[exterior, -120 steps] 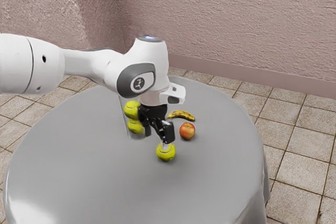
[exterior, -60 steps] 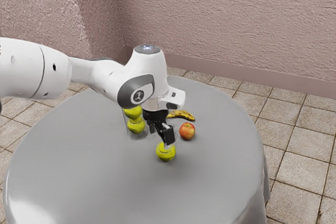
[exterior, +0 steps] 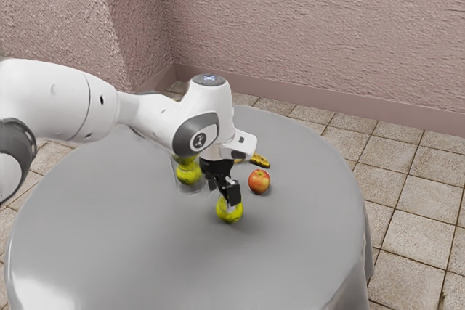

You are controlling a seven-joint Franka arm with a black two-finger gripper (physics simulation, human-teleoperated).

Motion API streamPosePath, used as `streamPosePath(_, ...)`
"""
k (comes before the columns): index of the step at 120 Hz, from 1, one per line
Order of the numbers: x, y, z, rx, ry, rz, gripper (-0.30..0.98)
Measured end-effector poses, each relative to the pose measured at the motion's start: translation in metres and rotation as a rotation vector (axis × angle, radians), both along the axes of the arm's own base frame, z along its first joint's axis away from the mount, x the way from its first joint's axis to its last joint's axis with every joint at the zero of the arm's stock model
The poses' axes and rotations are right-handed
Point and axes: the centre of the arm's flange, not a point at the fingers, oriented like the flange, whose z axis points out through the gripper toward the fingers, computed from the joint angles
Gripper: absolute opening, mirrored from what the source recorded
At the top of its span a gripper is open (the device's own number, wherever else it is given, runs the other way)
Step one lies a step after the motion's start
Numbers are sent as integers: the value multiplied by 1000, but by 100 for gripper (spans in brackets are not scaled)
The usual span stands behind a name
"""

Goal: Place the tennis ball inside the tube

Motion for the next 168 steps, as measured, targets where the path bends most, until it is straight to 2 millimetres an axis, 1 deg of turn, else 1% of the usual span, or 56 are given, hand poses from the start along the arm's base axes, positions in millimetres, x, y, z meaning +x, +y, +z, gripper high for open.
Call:
streamPosePath(7,8,-2,-1,-3,1,-4,69)
streamPosePath(14,11,-2,-4,-6,9,-3,69)
streamPosePath(24,11,1,-13,-14,31,8,69)
streamPosePath(38,13,1,-31,-20,60,11,69)
streamPosePath(55,19,-2,-41,-23,70,3,69)
streamPosePath(86,20,-2,-56,-24,88,-8,68)
streamPosePath(104,21,-3,-57,-27,83,-13,62)
streamPosePath(128,22,-3,-57,-29,81,-18,46)
streamPosePath(146,22,-3,-61,-25,84,-19,40)
streamPosePath(154,23,-3,-56,-25,77,-19,38)
streamPosePath(168,25,-3,-37,-28,51,-20,34)
